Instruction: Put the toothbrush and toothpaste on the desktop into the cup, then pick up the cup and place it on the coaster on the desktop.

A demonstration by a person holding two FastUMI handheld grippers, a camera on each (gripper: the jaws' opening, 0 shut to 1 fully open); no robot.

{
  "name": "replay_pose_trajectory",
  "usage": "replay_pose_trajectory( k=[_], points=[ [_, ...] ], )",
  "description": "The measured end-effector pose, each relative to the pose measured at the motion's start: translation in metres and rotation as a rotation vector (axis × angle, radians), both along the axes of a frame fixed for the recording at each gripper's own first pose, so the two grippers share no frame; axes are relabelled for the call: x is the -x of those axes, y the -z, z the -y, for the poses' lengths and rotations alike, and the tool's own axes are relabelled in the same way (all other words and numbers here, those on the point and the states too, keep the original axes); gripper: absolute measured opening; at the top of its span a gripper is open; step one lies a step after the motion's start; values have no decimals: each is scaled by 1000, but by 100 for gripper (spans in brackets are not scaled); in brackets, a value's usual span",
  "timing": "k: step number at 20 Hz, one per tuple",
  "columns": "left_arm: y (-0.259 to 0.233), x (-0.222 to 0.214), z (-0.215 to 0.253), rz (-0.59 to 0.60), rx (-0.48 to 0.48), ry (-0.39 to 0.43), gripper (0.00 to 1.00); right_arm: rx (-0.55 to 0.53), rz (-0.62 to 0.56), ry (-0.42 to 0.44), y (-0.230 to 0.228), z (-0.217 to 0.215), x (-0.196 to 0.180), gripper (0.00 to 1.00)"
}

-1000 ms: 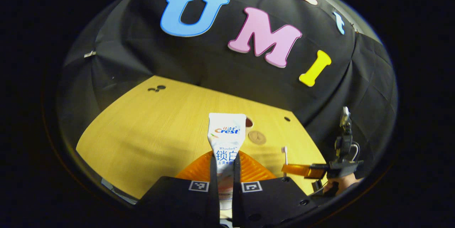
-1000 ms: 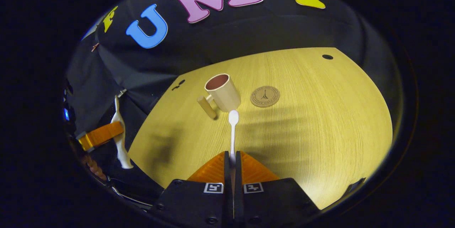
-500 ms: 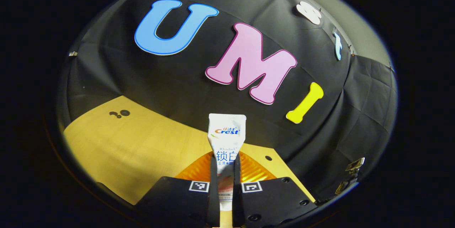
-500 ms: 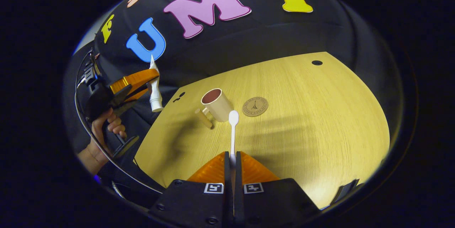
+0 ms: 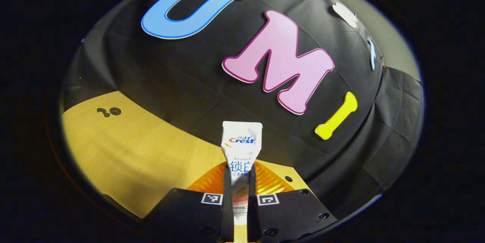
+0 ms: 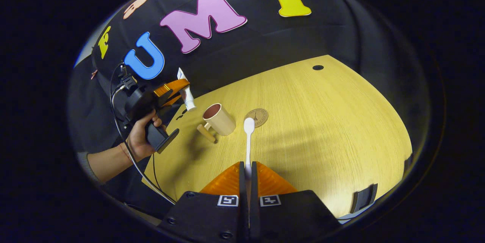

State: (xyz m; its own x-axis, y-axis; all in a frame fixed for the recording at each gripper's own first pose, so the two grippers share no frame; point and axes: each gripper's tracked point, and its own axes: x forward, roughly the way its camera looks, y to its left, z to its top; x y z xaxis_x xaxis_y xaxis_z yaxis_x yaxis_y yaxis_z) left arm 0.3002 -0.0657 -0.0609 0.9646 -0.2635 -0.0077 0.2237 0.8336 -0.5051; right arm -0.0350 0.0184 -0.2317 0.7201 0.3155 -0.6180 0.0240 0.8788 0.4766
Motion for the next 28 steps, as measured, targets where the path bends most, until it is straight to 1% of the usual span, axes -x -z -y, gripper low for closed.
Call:
replay_pose_trajectory(
  k=[4,7,11,15,17,19,22,24,25,26,28],
  points=[
    [31,-25,6,-64,-37,0,19,16,-9,29,1,12,9,6],
    [42,-32,14,-87,-57,7,19,27,-11,35,0,16,14,6],
    [62,-38,24,-106,-135,35,19,27,-14,43,0,16,17,6],
    [76,-25,31,-122,-154,67,22,21,-11,48,1,15,13,6],
    [79,-19,33,-134,-142,80,25,19,-8,47,1,13,13,6],
    [82,-13,39,-156,-105,116,29,22,-4,41,2,10,12,6],
    [87,-3,40,-183,-92,130,48,8,11,33,-2,3,7,6],
    [82,4,36,-168,-103,121,56,-9,27,25,-8,-2,1,6],
    [75,9,36,-158,-97,125,68,-19,37,25,-11,-5,-5,6],
    [71,16,36,-153,-92,126,63,-33,49,24,-14,-9,-12,6],
    [65,30,30,-148,-85,120,68,-53,75,20,-22,-15,-29,6]
  ],
)
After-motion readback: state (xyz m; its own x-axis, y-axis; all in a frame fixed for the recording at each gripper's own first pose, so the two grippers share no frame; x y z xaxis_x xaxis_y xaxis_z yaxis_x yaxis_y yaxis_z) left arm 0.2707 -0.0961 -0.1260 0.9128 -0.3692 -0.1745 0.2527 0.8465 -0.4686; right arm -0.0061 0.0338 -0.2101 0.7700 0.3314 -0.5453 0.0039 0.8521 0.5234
